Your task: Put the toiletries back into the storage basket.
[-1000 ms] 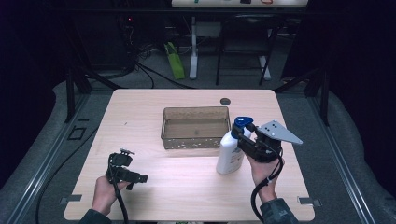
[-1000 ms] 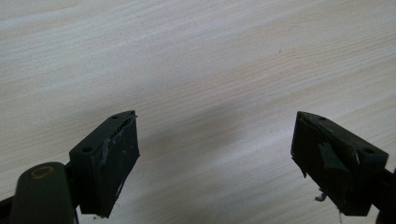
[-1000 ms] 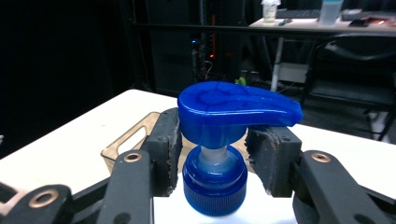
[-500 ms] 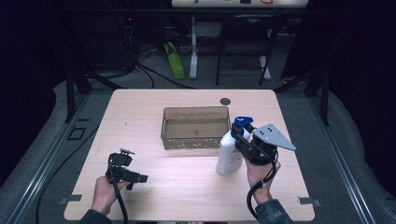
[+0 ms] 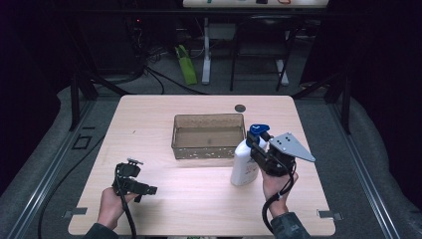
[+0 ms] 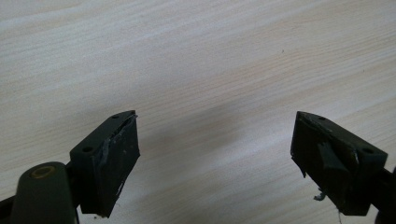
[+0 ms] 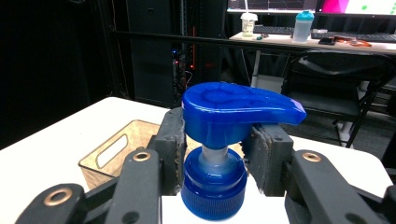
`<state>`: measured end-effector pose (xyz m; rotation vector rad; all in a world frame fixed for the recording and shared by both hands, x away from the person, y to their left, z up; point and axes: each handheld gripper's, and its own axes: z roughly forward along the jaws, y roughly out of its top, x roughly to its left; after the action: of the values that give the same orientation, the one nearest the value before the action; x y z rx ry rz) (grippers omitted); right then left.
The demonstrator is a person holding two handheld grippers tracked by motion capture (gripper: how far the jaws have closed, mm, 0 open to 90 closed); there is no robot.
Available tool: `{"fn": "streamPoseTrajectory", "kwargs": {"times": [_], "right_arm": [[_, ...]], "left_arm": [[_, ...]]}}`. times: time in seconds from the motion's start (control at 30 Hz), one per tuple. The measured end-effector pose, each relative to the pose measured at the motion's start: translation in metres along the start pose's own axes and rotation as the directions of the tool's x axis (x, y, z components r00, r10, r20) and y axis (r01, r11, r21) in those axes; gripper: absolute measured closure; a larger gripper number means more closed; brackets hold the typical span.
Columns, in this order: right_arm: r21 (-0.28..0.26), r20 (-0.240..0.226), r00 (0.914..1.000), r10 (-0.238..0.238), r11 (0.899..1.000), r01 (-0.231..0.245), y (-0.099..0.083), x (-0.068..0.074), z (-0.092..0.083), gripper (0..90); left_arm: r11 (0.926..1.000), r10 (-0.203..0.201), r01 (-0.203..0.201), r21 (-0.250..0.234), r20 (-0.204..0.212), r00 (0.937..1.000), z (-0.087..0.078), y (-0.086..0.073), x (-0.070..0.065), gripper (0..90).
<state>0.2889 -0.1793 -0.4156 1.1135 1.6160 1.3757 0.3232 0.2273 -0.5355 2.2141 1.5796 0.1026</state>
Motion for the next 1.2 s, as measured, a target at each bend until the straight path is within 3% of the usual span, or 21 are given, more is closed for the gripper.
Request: {"fn": "streamPoseTrajectory", "kwargs": {"times": [1.2], "right_arm": [[-0.018, -0.019, 0.9997, 0.017, 1.000, -0.018, -0.0007, -0.0034, -0.0017, 59.5]], "left_arm": [[1.0000, -0.006, 0.005, -0.008, -0.004, 1.0000, -0.0004, 0.0009, 0.0024, 15.2]]}}
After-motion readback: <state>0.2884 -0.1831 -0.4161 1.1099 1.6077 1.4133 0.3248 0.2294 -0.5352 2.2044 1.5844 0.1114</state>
